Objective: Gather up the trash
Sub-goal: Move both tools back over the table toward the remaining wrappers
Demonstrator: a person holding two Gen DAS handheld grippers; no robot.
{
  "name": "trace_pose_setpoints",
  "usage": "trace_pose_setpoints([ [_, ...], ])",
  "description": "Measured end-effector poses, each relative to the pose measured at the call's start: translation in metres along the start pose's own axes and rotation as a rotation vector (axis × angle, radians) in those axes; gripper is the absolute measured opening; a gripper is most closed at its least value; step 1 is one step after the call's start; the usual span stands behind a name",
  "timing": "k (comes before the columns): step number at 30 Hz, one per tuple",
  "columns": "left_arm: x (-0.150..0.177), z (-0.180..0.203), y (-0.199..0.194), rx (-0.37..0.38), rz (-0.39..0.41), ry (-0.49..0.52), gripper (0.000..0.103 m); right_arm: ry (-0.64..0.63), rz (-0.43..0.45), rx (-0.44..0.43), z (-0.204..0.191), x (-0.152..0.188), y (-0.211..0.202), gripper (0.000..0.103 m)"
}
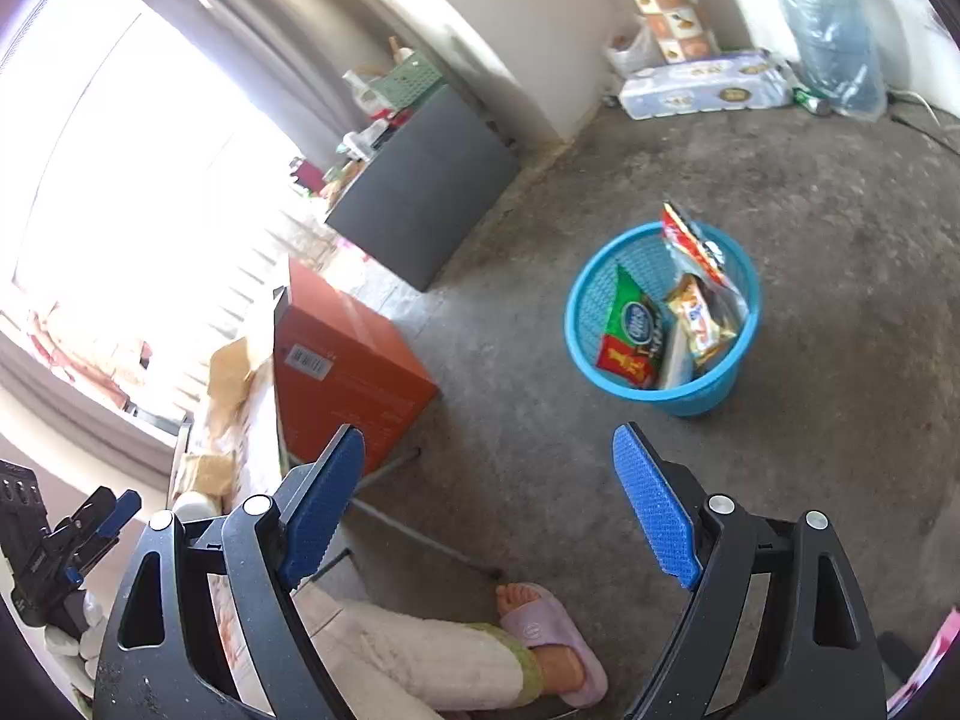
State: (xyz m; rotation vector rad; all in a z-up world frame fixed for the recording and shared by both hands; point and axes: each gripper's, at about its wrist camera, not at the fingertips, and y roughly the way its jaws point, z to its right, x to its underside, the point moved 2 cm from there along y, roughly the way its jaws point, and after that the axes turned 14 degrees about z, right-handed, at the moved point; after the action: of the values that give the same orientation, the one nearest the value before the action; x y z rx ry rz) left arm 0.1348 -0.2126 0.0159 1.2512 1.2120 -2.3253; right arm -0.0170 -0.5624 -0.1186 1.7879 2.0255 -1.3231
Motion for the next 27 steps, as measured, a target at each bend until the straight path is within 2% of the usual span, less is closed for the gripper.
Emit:
trace_pose_setpoints([
  [6,0.016,-0.065,-0.064,-0.153,0.126,-0.079,0.059,-0.114,-0.078,-0.123,-0.062,0.015,0.005,0.082],
  [11,0.028,-0.111,-0.094,-0.327,0.19,-0.05,0.059,-0.202,-0.165,-0.229,-0.12,0.032,0.02,0.082],
  [14,0.031,-0.14,-0.109,-0.37,0.209,-0.068,0.059,-0.257,-0.209,-0.277,-0.155,0.044,0.032,0.082],
  [17,0.027,-0.178,-0.113,-0.393,0.204,-0.132,0.059,-0.293,-0.241,-0.316,-0.185,0.055,0.04,0.082],
  [20,0.023,-0.23,-0.11,-0.35,0.174,-0.326,0.059,-0.313,-0.268,-0.346,-0.206,0.065,0.049,0.082],
  [24,0.023,-0.3,-0.091,-0.238,0.136,-0.662,0.058,-0.336,-0.293,-0.364,-0.227,0.072,0.064,0.082],
  [27,0.024,-0.339,-0.075,-0.146,0.131,-0.868,0.058,-0.321,-0.312,-0.381,-0.237,0.073,0.074,0.082],
])
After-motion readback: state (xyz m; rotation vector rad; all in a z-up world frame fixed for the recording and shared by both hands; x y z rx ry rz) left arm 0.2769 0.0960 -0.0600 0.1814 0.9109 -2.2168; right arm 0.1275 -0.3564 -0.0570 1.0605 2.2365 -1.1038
